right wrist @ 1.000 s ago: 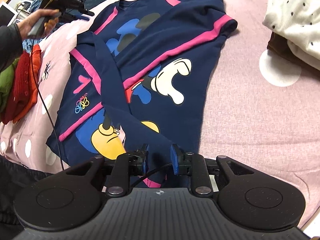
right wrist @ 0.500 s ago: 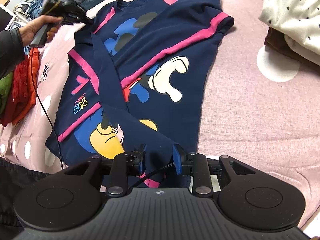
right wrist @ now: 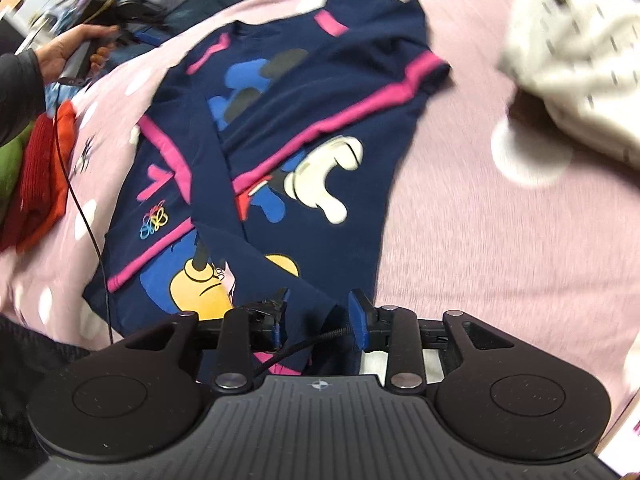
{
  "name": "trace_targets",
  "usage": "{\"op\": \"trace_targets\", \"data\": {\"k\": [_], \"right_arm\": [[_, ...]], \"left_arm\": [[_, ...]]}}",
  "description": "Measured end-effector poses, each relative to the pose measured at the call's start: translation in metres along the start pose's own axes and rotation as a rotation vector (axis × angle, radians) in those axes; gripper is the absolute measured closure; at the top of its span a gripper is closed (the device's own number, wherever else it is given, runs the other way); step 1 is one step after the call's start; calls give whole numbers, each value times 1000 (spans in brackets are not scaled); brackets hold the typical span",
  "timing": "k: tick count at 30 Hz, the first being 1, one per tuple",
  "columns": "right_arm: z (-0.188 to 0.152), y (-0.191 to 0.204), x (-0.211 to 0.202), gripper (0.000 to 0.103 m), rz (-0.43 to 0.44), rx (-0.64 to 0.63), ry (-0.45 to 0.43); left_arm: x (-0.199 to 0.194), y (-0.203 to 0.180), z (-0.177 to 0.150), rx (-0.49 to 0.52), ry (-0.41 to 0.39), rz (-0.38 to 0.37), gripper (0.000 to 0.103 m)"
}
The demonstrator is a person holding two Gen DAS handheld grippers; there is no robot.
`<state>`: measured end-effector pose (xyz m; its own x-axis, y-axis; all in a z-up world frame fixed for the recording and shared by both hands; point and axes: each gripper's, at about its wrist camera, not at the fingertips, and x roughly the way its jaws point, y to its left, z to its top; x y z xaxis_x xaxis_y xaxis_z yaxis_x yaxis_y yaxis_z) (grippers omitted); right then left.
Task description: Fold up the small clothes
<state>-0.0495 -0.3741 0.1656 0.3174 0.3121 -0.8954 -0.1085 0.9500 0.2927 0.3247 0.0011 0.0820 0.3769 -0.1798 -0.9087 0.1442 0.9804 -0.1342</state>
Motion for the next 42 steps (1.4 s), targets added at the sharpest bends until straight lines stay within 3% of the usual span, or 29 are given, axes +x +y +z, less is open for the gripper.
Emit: {"op": "trace_targets", "data": {"k": [4,9,12,13,16,21,26,28,30,32,34,35,37,42], "right_arm": [[1,4,7,21,22,-90,30],[2,-7,31,21,80,-27,67],[3,-10,50,24,97,8,121],[3,-8,50,32,92,3,113],[2,0,44,94,135,-15,106],[-11,-8,19,98,126,104,7],[-26,-51,7,98,-28,240,-32],[-29,-62,4,98,-57,257,-37],[-27,-63,0,95,-30,257,-42],[-24,-60,4,58,10,249,-9],[-22,-51,3,38,-2,196,-10],[-21,-44,1,38,-28,153,-19],[-19,-40,-6,38,-68,108,-31],[-21,-55,-51,38,-51,116,-86]], "left_arm": [[-22,-16,-72,63,65,-52,33],[-36,-26,-156,129,152,-53,32],[-40,-22,-179,78,174,-63,32],[-43,-19,-182,54,177,-66,32],[-45,-17,-182,20,160,-58,32],[-41,-33,-169,95,162,-43,32],[-26,-49,-155,192,186,42,32],[-20,-48,-151,188,195,57,31],[-14,-46,-149,177,215,78,28],[-8,-40,-148,163,235,81,28],[-6,-34,-150,148,242,82,22],[-6,-31,-150,143,246,94,17],[-6,-22,-154,131,258,125,15],[-27,7,-163,54,223,131,16]]}}
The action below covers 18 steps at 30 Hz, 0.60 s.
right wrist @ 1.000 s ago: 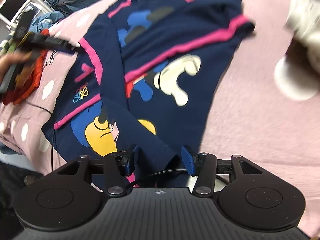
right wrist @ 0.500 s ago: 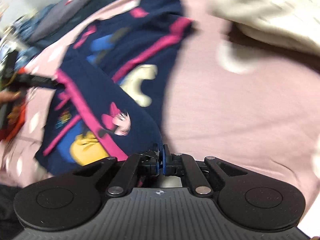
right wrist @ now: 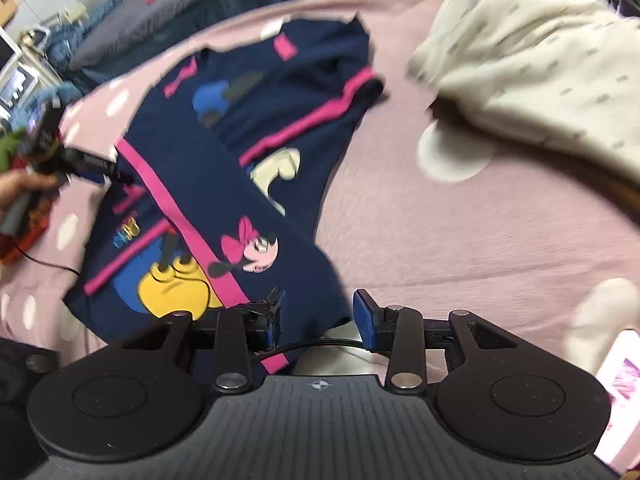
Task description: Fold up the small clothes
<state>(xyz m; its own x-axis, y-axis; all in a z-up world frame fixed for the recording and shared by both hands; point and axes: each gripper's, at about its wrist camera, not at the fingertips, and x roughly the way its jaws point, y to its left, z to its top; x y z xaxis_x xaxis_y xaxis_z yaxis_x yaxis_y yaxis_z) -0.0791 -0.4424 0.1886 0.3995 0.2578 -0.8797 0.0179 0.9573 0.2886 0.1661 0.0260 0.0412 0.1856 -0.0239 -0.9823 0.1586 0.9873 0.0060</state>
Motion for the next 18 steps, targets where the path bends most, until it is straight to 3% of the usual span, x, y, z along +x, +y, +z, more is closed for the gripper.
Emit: {"op": "trace_targets", "data": {"k": [5,8,10,13,18], "right_arm": [[1,-24,-80,38,-56,-55,-69],[2,-37,-121,34,-166,-97,-124],[2,-47,-136,32,-258,-99,-166],[6,-53,-128,27,-349,-100,-200],[37,-37,-72,27,-136,-105,-216]], "left_arm": [[-38,35,-32,15,-78,7,15],[-59,58,-49,52,-107,103,15],[-71,77,-54,35,-120,155,15],[-88,108,-51,-54,-151,151,14],[-105,120,-33,-142,-220,24,10]]}}
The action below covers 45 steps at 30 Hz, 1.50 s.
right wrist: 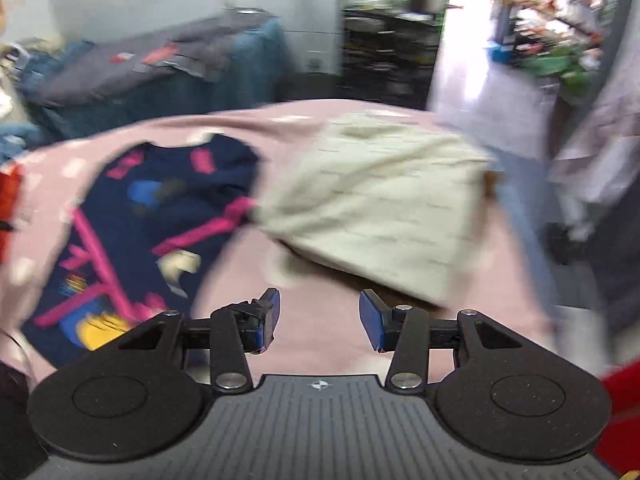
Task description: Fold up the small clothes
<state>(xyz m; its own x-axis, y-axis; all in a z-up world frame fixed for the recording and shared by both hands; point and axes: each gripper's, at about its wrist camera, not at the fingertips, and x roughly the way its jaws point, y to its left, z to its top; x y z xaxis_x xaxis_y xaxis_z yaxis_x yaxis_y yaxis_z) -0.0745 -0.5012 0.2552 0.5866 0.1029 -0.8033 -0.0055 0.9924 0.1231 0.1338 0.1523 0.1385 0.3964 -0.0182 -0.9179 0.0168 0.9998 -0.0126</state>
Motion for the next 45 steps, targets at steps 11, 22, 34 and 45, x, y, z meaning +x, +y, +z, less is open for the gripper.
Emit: {"op": "trace_targets", "data": {"k": [11,22,34,45], "right_arm": [[110,29,141,28,162,-79,30],[190,46,250,21,185,-92,180],[200,62,318,21,202,-237,274],[203,65,321,81,229,-297,250]], "left_arm": [[71,-83,82,166,-27,-114,10],[142,-161,188,380,-24,-144,8],[206,-194,190,552,1,-220,41],[194,-210,186,649,-32,-263,98]]}}
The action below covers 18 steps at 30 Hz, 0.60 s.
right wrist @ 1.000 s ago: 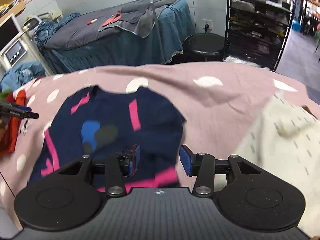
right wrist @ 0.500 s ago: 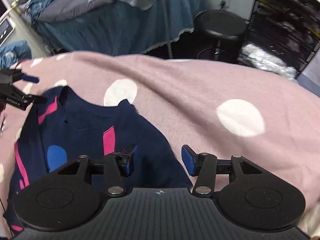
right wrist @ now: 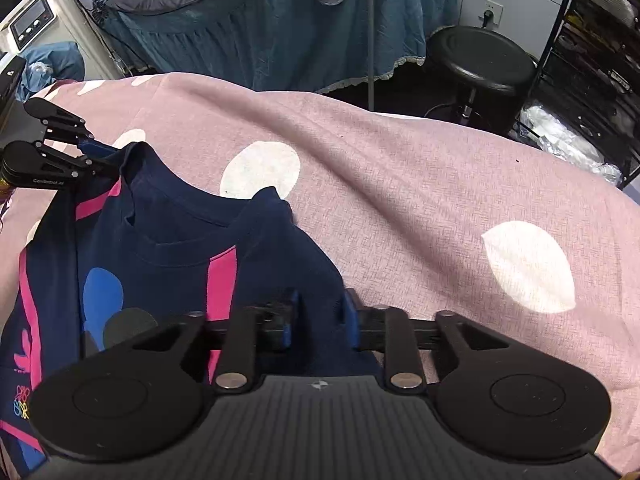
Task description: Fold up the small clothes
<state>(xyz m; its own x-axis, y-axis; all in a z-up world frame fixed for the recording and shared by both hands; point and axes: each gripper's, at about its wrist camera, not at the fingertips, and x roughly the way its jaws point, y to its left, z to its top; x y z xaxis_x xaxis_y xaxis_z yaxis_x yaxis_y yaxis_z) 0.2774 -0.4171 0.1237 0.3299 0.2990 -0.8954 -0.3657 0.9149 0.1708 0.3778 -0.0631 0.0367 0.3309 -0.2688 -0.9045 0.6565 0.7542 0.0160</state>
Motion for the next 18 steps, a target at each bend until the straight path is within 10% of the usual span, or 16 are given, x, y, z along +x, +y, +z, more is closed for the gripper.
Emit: {"op": "trace_targets", "data": {"k": [10,18], "right_arm": [[-19,24,-67,94,128,1,-181],[-116,101,-177,94,294,-241,-181]], "left_arm": [[-90,-6,-35,-41,-167,-62,100],[-212,-67,-181,-58,-150,-154,100]]}}
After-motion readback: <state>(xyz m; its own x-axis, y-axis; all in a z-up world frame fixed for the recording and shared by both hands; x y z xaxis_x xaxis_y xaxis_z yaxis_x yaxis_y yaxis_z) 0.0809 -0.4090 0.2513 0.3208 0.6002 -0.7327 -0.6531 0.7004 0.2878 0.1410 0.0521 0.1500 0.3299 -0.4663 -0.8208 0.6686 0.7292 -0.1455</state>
